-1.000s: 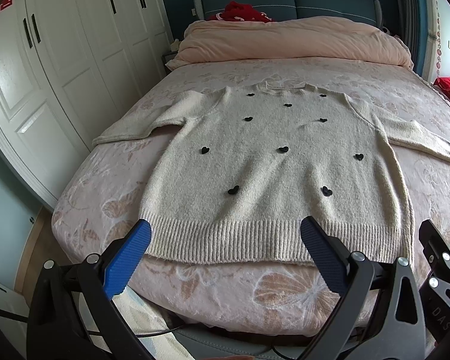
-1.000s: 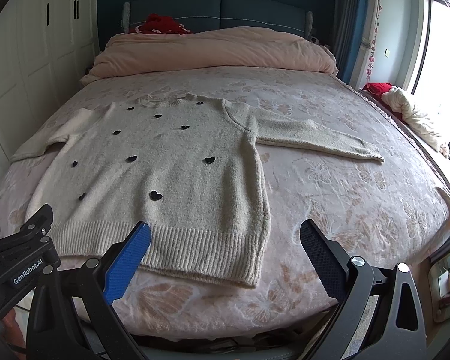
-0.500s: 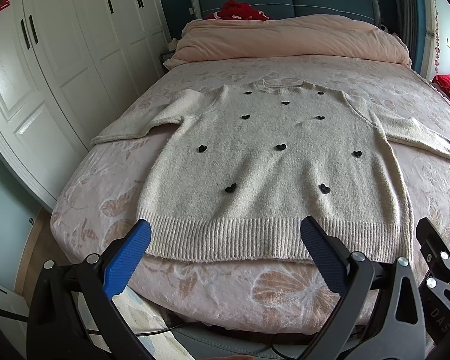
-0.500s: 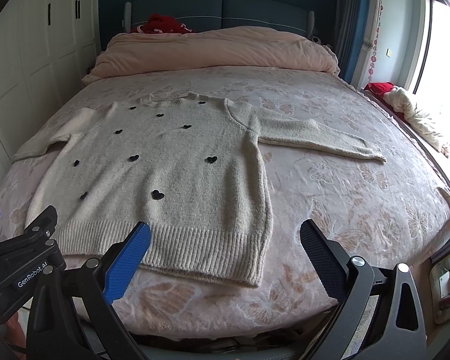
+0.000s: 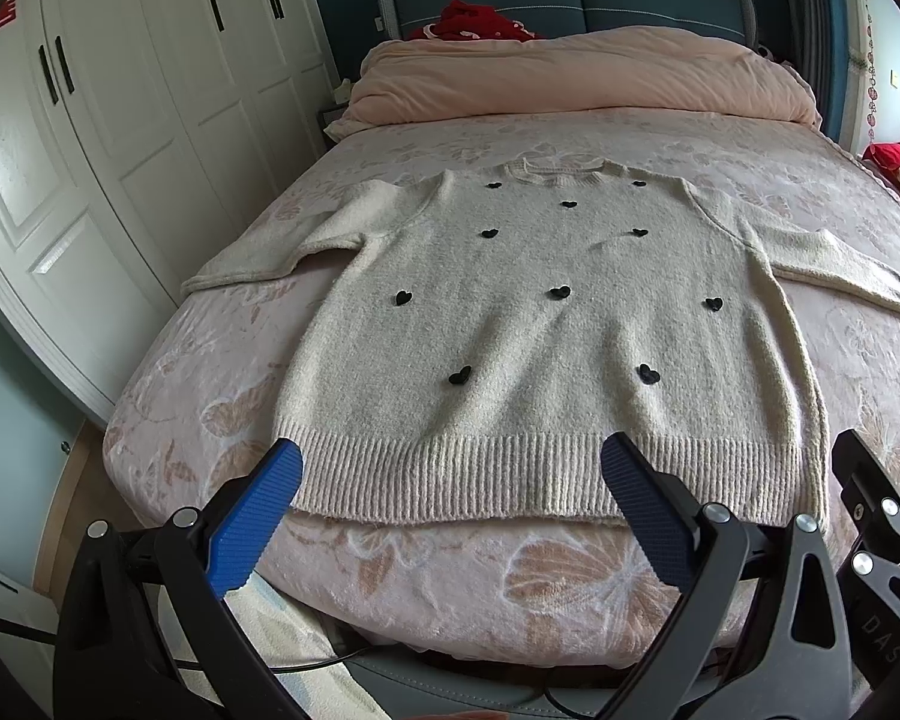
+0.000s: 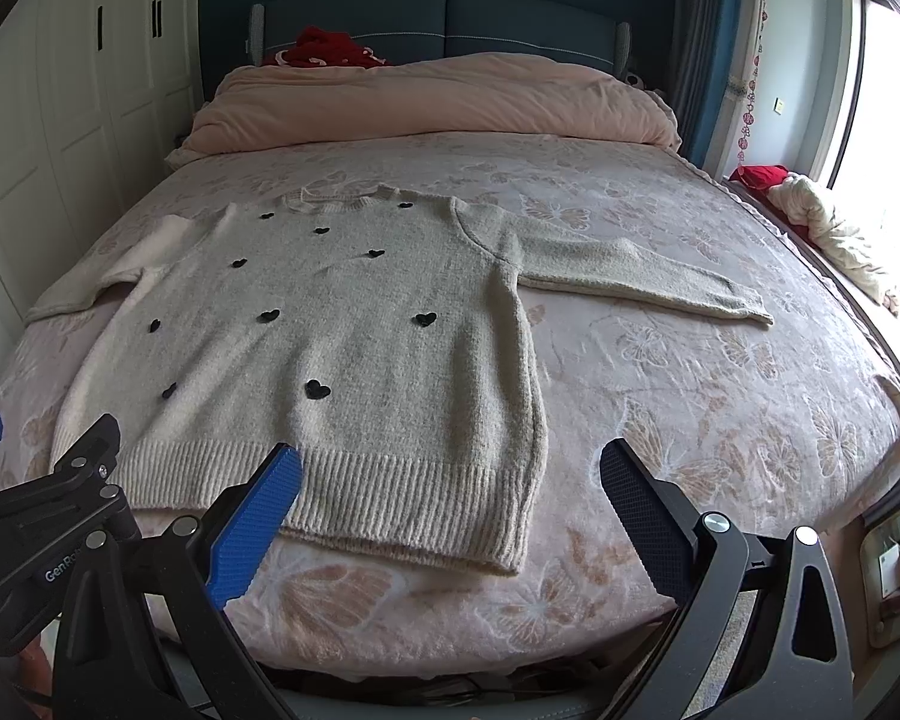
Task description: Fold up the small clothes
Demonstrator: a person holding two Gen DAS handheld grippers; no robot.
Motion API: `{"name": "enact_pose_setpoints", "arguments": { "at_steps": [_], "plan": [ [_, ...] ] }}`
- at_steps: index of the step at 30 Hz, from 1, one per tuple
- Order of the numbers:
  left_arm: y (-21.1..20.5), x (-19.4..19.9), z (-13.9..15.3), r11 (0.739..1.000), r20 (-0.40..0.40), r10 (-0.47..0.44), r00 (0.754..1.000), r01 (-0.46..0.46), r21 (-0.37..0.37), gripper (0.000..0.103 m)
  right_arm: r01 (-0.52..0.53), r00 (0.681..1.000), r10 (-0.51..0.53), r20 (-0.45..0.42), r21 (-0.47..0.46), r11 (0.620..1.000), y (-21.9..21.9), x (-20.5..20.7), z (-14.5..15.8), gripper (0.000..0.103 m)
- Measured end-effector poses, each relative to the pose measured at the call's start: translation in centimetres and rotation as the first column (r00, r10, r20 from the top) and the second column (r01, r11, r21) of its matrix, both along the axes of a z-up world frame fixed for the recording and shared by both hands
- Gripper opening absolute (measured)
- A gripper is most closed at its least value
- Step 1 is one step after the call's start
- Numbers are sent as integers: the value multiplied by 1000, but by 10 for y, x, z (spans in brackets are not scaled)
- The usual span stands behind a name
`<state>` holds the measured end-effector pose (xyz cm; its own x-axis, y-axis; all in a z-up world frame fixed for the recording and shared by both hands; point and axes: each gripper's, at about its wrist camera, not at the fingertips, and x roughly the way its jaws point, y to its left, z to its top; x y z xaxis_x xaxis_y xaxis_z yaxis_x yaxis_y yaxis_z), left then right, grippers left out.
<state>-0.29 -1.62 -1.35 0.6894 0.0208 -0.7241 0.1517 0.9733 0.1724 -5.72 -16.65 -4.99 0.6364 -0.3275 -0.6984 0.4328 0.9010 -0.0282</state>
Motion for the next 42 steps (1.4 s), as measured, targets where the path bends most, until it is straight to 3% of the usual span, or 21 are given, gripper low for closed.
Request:
{"name": "enact_pose_setpoints", "arguments": {
  "at_steps": [33, 38, 42],
  "plan": [
    [-3, 1, -3, 1000, -3, -4, 1000, 4, 3, 98, -15, 1000, 15, -4, 26, 1000, -3, 2, -4, 98],
    [0, 14, -7, 994, -50, -10, 999, 5, -110, 98, -19, 1000, 19, 0, 150, 988, -46, 7, -25, 98],
    [-3, 25, -13, 985, -47, -26, 999, 17, -172, 98, 92, 995, -99, 16, 257, 962, -136, 7, -53, 94]
  ]
}}
